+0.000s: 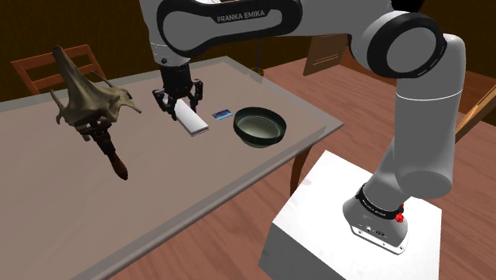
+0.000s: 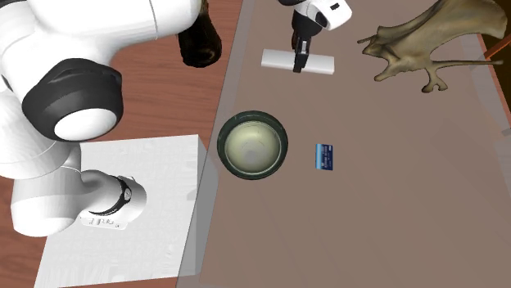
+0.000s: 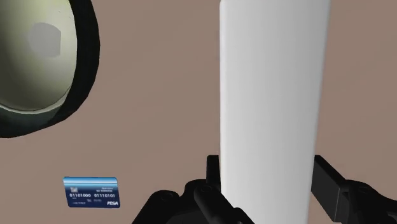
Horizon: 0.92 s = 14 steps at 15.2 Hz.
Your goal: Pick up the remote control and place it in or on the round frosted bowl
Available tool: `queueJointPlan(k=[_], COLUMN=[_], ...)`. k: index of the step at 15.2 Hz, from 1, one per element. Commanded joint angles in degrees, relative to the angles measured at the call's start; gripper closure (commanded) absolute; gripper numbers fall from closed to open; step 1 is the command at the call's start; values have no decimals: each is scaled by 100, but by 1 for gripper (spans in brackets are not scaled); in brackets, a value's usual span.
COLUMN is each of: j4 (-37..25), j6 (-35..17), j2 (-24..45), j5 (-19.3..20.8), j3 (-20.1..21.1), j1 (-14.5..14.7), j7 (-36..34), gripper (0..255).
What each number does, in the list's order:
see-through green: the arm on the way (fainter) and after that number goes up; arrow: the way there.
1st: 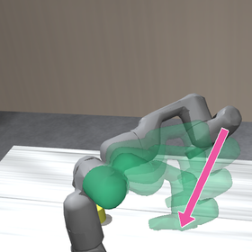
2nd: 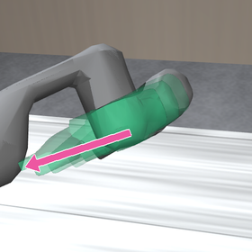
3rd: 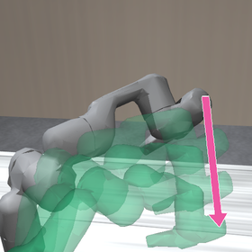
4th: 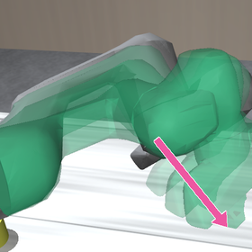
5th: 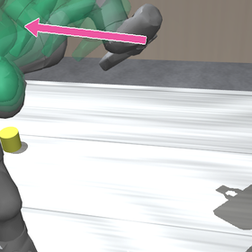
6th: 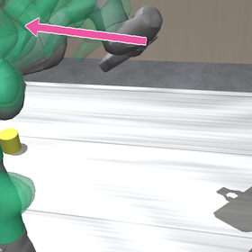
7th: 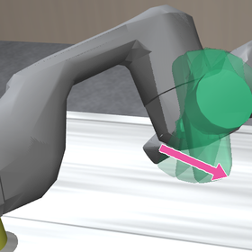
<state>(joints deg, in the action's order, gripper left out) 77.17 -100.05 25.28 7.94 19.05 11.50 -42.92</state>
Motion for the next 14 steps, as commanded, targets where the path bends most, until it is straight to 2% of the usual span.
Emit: queueJointPlan(k=[1,3,8,14], j4=[-151,-288,1438,2978], j6=[158,285,-260,-603], j2=[-8,1,-1240,-2505], j5=[-5,-4,-384,-788], j3=[5,7,-24,-241], j1=[13,26,-509,-934], j7=[4,7,463,1156], gripper=[255,255,255,255])
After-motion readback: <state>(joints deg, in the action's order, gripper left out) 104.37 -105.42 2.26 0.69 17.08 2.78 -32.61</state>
